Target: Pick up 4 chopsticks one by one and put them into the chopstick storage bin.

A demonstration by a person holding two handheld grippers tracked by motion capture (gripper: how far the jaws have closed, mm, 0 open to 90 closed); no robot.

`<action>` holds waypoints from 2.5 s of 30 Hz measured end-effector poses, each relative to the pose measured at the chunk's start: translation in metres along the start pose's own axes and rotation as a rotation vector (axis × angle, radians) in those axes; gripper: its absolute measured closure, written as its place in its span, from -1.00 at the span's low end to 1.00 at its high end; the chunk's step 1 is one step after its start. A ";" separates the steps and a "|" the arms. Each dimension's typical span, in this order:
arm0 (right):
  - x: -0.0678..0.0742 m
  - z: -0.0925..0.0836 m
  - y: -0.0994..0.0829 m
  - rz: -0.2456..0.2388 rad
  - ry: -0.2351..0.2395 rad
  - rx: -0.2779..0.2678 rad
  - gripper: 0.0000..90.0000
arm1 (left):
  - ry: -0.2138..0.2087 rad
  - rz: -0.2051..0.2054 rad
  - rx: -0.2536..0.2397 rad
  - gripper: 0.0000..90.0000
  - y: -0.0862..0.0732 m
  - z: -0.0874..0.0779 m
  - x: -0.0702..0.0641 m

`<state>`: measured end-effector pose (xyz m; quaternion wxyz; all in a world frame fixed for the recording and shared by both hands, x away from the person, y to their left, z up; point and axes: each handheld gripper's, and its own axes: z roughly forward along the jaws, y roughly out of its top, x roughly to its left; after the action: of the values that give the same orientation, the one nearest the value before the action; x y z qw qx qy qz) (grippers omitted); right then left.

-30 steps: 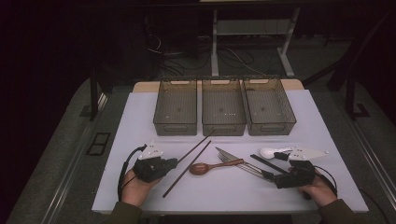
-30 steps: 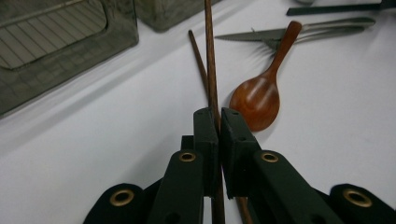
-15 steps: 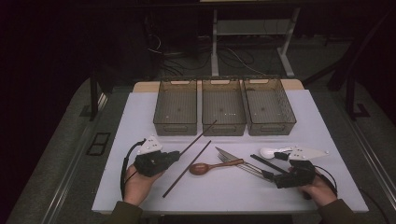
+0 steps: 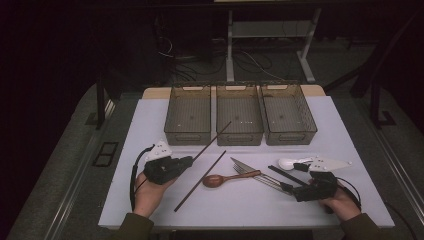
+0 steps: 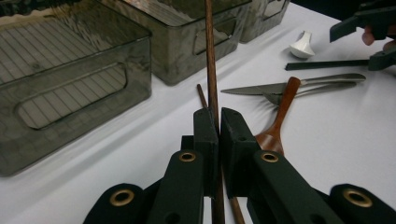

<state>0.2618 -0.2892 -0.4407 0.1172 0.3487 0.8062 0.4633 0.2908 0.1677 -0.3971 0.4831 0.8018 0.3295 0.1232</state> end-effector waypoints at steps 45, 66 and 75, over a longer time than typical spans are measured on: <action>-0.001 -0.004 0.000 0.010 0.005 -0.013 -0.76 | 0.097 0.023 -0.122 0.88 0.063 0.045 0.056; -0.002 -0.004 0.000 0.012 0.006 -0.013 -0.76 | 0.175 -0.019 -0.108 0.88 0.082 0.056 0.102; -0.002 -0.005 0.000 0.014 0.005 -0.015 -0.76 | 0.221 -0.038 -0.063 0.88 0.079 0.063 0.118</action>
<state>0.2612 -0.2940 -0.4382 0.1146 0.3522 0.8005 0.4712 0.4441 0.1757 -0.3755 0.4711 0.7613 0.3917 0.2122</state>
